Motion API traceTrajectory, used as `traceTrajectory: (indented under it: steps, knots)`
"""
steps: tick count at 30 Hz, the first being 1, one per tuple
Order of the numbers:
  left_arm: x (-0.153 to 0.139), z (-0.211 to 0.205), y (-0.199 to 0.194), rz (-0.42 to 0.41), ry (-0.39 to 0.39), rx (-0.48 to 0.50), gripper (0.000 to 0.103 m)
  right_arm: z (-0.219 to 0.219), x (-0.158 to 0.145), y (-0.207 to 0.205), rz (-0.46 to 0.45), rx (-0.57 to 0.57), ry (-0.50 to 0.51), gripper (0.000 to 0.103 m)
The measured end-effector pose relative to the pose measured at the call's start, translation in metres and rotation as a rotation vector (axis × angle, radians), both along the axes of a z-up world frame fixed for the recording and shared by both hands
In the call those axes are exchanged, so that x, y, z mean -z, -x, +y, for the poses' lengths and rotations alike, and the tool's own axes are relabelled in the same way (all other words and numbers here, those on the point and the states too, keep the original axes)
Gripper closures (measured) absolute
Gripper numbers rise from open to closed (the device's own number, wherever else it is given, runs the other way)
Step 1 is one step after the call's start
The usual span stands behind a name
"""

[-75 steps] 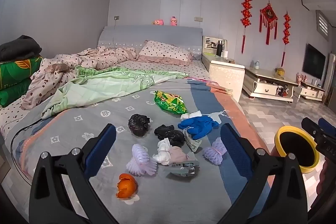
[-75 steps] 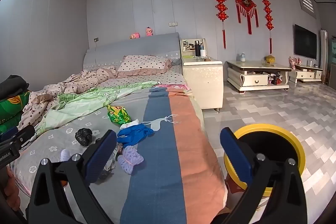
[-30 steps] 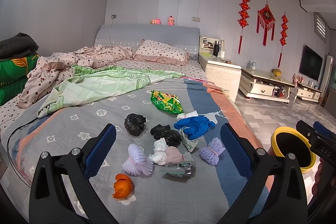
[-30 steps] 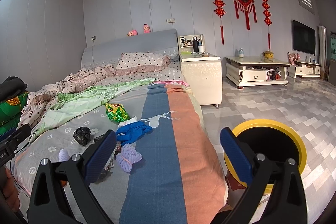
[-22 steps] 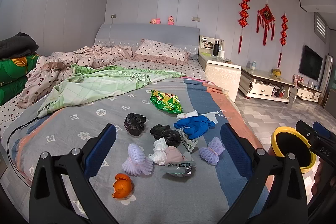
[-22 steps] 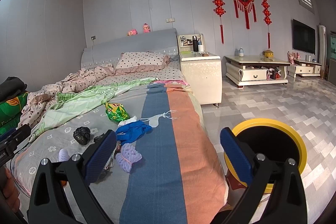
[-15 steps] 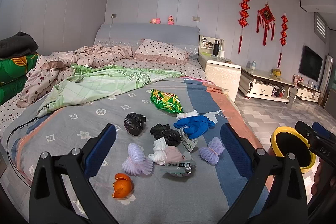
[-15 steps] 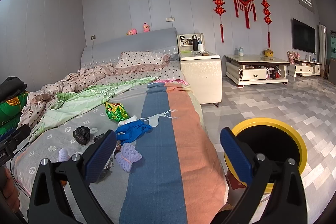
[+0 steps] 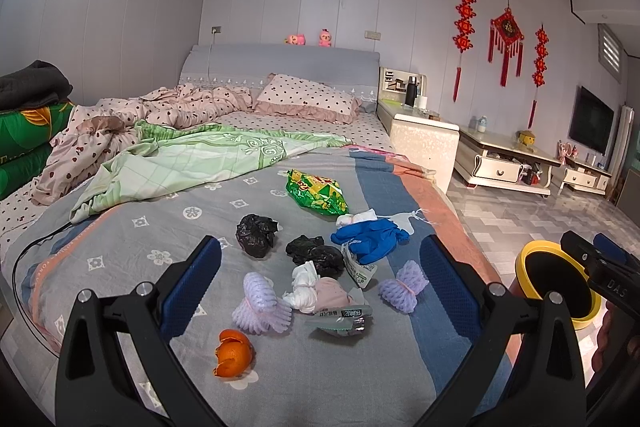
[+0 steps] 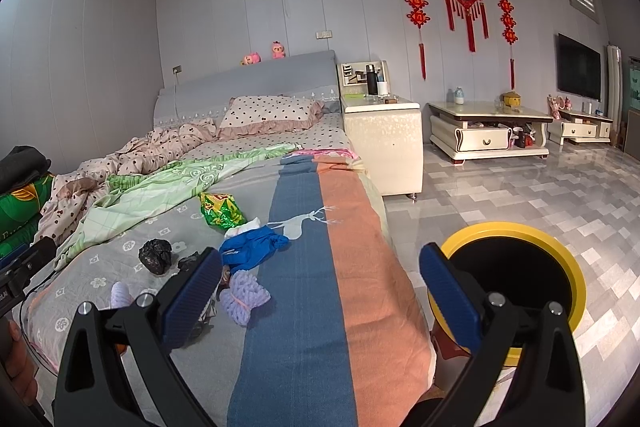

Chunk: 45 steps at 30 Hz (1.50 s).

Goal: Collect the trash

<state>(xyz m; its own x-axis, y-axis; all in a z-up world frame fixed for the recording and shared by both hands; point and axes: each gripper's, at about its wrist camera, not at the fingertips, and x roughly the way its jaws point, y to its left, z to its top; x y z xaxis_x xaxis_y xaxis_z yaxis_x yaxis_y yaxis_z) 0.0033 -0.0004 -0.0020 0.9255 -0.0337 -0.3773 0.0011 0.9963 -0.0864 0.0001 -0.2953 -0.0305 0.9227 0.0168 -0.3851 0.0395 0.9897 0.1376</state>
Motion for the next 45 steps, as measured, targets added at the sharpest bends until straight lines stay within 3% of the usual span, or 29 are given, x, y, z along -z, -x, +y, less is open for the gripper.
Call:
traceTrajectory:
  steps: [22, 30, 39, 45]
  knots:
    - [0.001, 0.000, 0.000, 0.002, 0.001, 0.000, 0.007, 0.004, -0.007, -0.001, 0.011, -0.024, 0.009, 0.008]
    - [0.014, 0.003, 0.001, 0.015, -0.013, -0.014, 0.007, 0.010, -0.003, -0.018, 0.043, -0.060, 0.034, 0.008]
    - [0.044, 0.034, -0.003, 0.131, -0.058, -0.037, 0.007, 0.021, 0.017, -0.064, 0.133, -0.174, 0.047, 0.008]
    - [0.078, 0.070, -0.006, 0.245, -0.017, -0.033, 0.007, 0.036, 0.032, -0.092, 0.199, -0.240, 0.055, 0.008]
